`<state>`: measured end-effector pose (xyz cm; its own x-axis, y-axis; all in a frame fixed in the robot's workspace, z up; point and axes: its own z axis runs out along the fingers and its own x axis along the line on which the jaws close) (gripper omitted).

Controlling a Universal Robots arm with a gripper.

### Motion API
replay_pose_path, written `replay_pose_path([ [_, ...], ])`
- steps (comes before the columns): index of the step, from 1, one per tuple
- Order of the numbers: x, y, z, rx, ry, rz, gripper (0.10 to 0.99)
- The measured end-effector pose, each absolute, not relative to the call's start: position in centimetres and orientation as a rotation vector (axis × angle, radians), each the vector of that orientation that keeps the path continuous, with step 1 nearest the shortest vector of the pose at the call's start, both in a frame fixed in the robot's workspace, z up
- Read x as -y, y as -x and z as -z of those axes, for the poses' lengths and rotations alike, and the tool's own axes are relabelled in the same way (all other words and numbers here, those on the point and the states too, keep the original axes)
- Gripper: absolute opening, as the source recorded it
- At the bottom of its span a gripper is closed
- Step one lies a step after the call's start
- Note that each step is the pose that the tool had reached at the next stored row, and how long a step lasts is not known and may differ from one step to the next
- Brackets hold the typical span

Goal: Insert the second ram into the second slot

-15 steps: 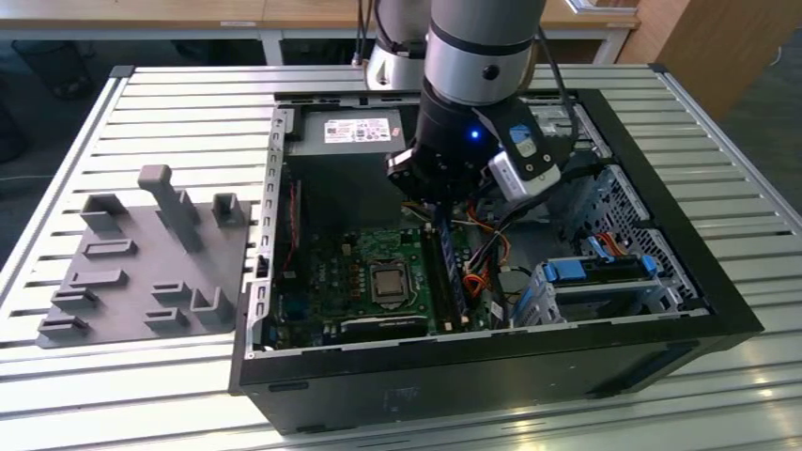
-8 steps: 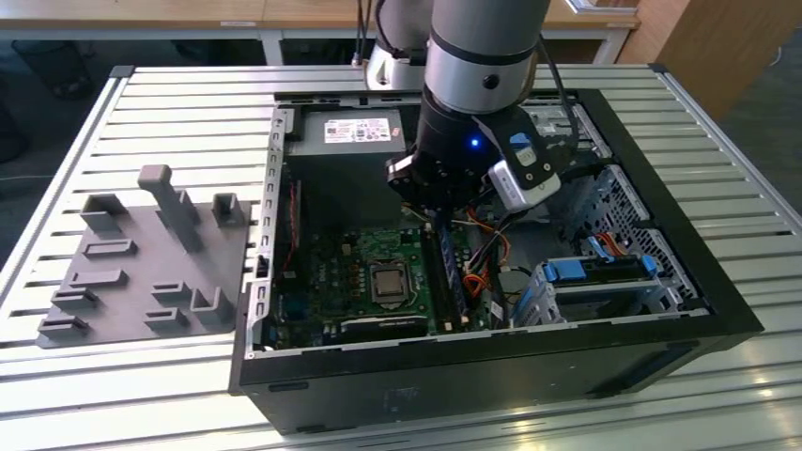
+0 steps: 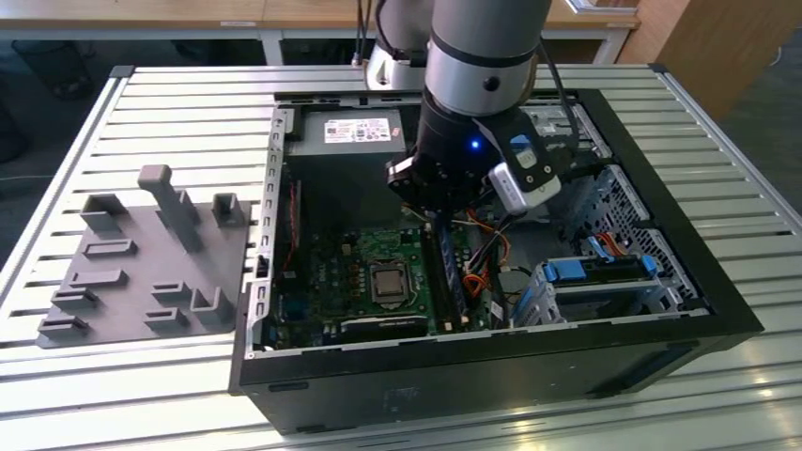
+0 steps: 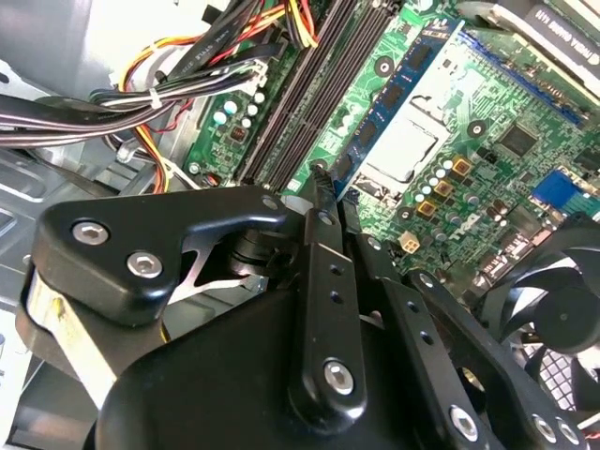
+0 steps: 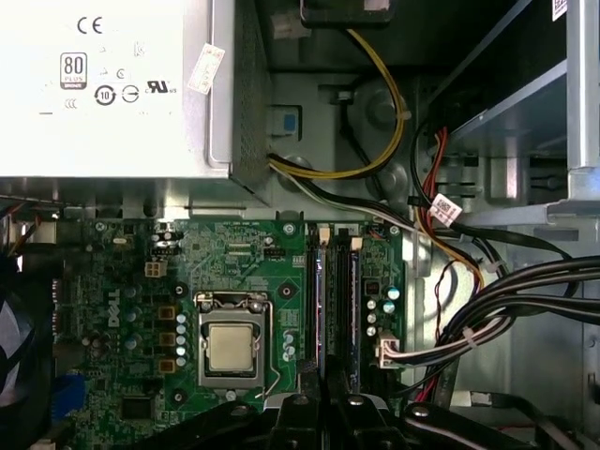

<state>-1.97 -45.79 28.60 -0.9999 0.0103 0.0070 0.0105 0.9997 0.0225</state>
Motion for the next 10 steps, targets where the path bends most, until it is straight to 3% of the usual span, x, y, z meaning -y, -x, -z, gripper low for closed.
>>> replay_pose_path([
  [10, 46.11, 1.76, -27.60, 3.134, 0.019, 0.035, 0.141],
])
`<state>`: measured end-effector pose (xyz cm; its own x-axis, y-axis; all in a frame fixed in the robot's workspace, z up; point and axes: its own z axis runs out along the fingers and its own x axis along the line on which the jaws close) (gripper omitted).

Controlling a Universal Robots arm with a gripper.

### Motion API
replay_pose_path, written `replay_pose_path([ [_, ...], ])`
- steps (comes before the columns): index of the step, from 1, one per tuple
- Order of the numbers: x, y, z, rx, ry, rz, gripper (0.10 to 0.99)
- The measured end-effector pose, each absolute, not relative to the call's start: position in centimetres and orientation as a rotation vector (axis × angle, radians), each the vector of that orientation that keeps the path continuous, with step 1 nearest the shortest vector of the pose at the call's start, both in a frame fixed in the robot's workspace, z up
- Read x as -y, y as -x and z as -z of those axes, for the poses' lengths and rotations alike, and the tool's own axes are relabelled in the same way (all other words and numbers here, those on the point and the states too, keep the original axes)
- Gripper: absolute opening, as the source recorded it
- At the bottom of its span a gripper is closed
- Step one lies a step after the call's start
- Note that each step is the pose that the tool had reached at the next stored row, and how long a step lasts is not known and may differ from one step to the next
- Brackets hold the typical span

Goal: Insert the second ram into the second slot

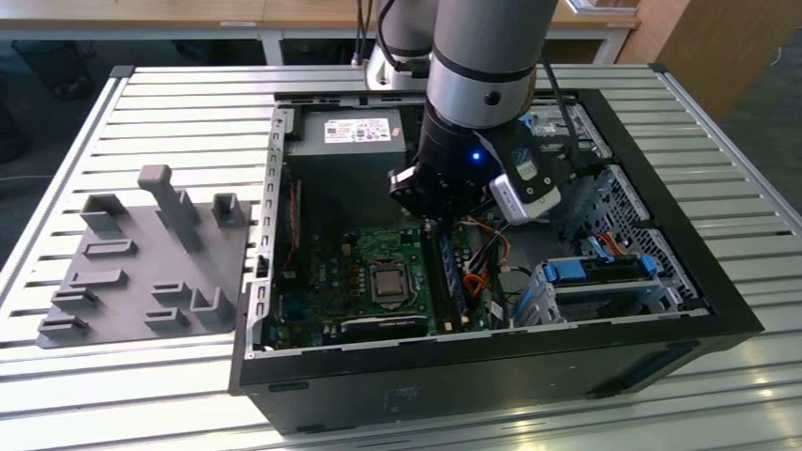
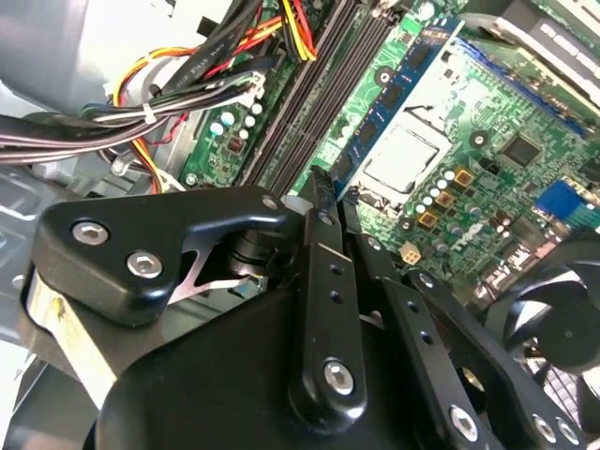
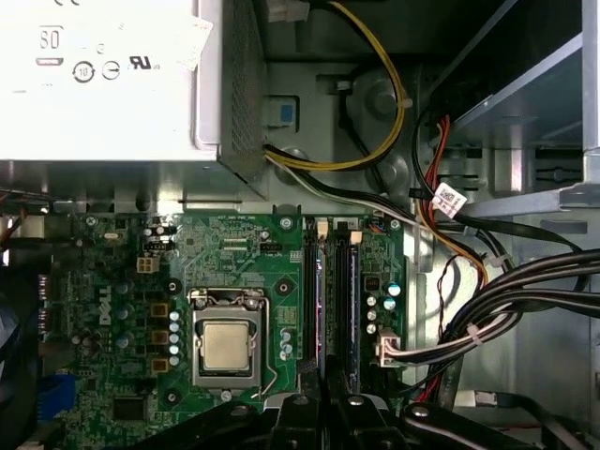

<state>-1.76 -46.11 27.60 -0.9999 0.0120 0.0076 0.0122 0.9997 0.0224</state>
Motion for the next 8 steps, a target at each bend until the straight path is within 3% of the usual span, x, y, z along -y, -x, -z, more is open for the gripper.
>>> replay_pose_path([
  [8, 46.1, 1.5, -26.3, 3.134, 0.024, 0.035, 0.141],
])
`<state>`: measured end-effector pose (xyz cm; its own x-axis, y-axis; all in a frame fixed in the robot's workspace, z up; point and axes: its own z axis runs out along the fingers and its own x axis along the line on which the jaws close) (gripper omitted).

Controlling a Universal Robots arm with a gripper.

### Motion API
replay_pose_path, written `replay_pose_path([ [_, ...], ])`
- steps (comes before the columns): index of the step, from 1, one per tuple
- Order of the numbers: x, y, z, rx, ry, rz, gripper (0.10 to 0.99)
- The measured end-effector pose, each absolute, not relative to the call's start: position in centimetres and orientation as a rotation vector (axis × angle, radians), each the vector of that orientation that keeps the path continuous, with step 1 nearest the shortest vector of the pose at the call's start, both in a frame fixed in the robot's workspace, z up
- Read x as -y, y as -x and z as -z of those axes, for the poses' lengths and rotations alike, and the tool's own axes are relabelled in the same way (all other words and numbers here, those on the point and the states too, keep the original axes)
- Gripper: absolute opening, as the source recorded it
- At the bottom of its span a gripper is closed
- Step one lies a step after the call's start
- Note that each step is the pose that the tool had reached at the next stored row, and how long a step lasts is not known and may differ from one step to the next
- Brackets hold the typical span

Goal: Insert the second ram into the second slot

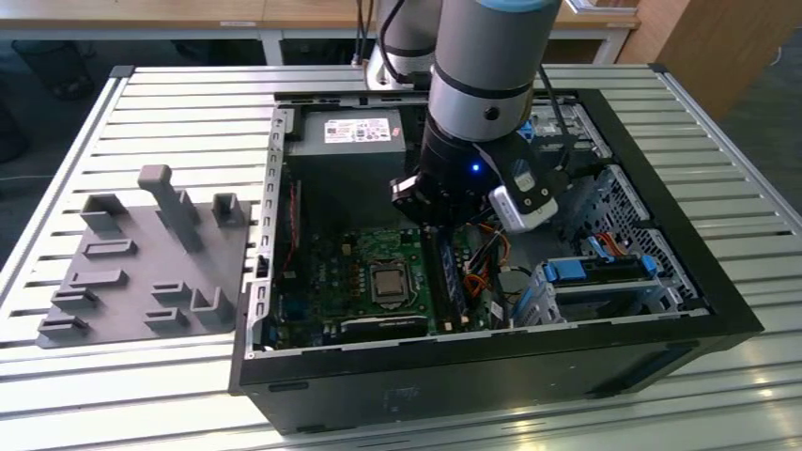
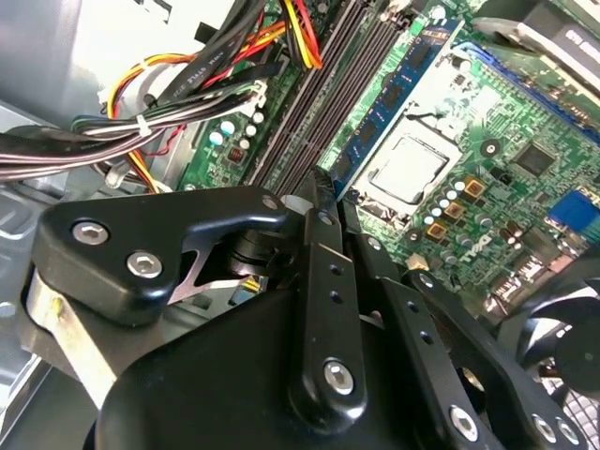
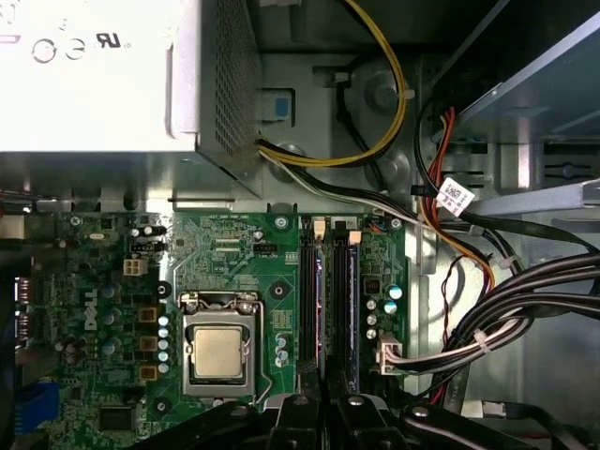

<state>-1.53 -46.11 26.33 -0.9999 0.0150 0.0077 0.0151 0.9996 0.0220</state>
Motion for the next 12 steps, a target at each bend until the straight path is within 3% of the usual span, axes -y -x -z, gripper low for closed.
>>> replay_pose_path([
  [12, 46.11, 1.42, -25.38, 3.134, 0.028, 0.033, 0.141],
])
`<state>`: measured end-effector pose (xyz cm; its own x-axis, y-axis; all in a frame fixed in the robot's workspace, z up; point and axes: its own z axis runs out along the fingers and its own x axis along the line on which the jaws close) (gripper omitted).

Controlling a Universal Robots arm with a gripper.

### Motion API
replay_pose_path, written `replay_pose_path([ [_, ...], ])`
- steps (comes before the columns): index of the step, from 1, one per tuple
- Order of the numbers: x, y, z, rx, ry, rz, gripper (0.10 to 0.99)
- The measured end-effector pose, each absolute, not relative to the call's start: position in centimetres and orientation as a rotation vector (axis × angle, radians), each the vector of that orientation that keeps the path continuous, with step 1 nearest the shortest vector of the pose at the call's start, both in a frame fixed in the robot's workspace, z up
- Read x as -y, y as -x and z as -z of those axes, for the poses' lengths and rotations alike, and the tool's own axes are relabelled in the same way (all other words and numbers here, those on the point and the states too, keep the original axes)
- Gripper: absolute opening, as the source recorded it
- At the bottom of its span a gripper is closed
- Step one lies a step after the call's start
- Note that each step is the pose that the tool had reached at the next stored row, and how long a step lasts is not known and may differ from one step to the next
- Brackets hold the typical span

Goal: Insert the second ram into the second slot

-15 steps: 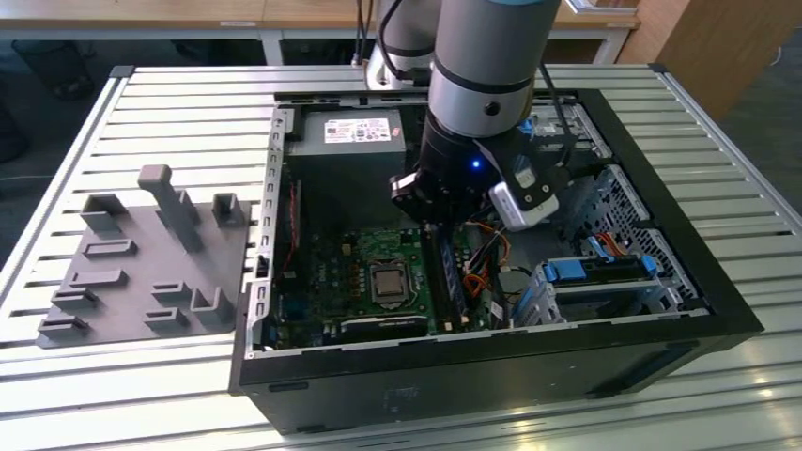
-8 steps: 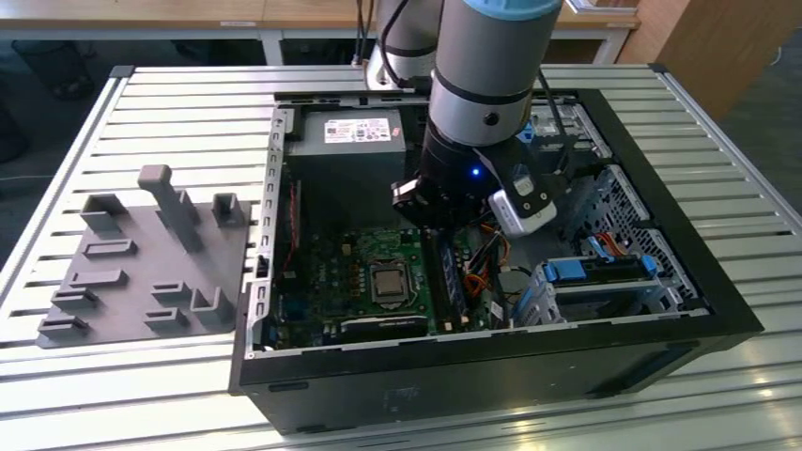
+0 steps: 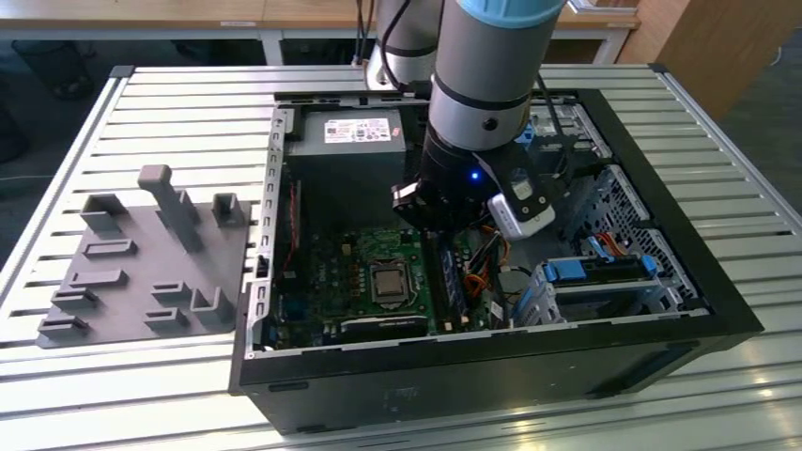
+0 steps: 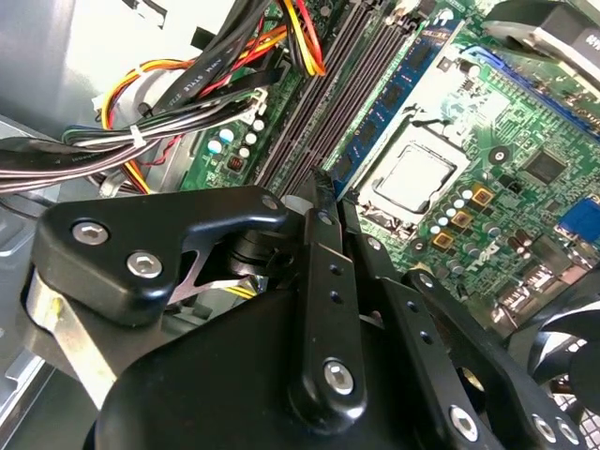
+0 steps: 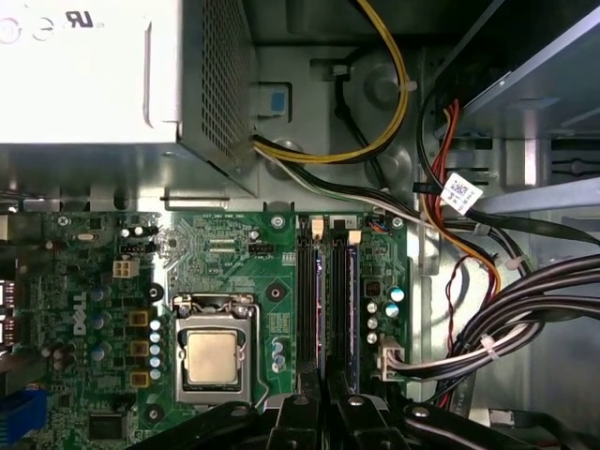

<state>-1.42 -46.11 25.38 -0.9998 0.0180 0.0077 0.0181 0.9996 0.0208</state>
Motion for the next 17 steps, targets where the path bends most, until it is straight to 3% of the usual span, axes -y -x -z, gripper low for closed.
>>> replay_pose_path([
  [17, 46.1, 1.6, -23.8, 3.133, 0.039, 0.032, 0.141],
])
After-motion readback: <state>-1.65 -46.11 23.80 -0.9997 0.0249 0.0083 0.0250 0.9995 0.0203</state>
